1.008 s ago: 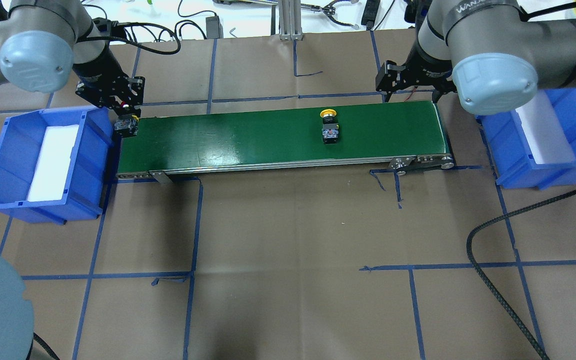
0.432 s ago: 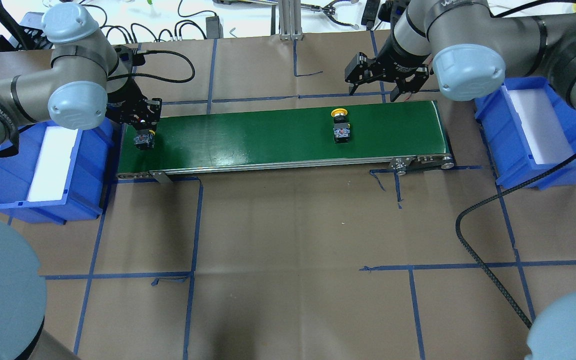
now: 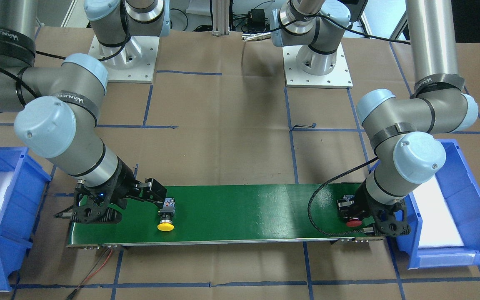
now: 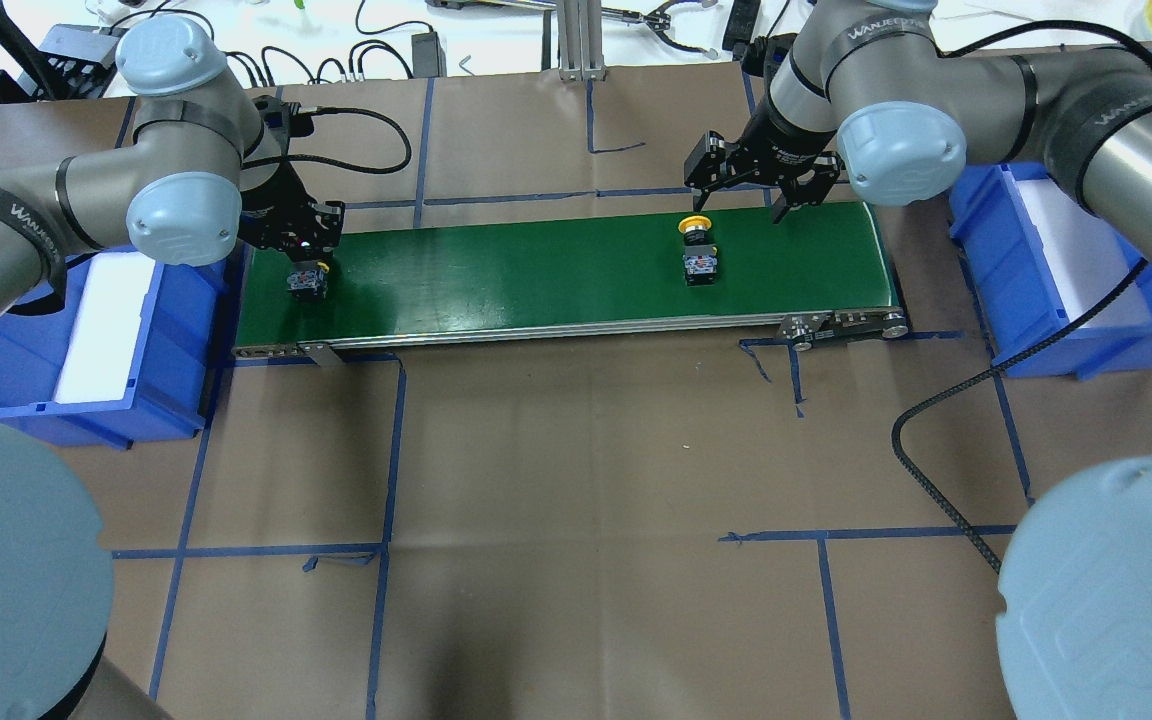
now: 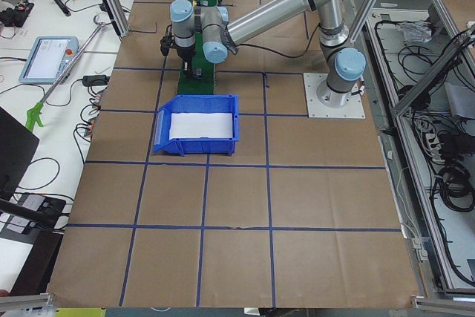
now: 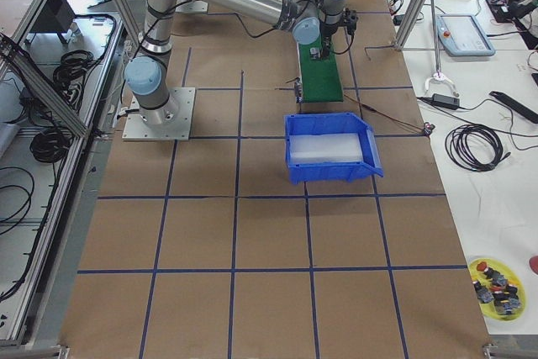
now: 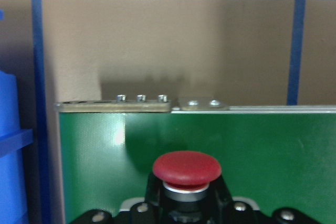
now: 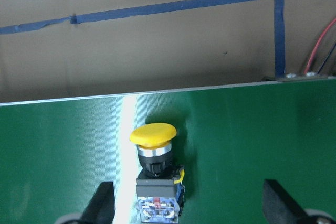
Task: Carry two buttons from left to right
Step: 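Release the red button on the conveyor while the right gripper grasps the yellow button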
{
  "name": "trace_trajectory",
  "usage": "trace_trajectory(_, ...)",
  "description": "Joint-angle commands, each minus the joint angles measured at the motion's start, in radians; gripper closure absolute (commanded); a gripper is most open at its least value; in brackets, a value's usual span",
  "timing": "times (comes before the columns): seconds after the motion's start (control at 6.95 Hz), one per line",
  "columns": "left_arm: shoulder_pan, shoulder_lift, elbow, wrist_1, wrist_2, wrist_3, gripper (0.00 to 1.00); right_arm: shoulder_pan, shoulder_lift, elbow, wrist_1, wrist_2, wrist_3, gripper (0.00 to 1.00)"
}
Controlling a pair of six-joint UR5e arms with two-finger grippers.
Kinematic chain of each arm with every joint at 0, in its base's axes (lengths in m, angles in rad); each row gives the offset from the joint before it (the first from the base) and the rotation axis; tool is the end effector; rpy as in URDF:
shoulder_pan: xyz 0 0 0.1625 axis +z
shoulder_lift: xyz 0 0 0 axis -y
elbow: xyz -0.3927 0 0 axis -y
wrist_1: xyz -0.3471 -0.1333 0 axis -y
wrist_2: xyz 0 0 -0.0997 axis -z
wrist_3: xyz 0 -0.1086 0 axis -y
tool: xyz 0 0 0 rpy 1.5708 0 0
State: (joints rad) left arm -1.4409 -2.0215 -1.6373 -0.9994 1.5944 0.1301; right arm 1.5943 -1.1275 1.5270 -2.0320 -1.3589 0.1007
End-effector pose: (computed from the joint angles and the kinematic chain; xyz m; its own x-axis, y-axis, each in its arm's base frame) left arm -0.0547 -0.5903 0.2413 -0.9995 -0.0012 -0.0304 0.0003 0.9987 -0.0507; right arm 0.1701 -0.5904 0.2824 -0.9745 0.0646 -0.2150 0.0749 0.9964 -0.0403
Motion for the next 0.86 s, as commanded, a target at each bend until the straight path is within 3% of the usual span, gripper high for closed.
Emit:
trace_trajectory(0.0, -0.009, 0.009, 0.004, 0.002, -0.005, -0.003, 0.0, 0.019, 0.063, -0.048, 0.001, -0.055, 0.004, 0.01)
trace_trajectory(0.29, -0.007, 0.041, 0.037, -0.008, -0.002, -0.003, 0.0, 0.022, 0.08, -0.041, 0.002, -0.057, 0.007, 0.01)
trace_trajectory(0.72, -0.013, 0.163, 0.088, -0.23, -0.008, -0.004, 0.0, 0.022, 0.075, -0.001, 0.009, -0.058, 0.007, 0.01)
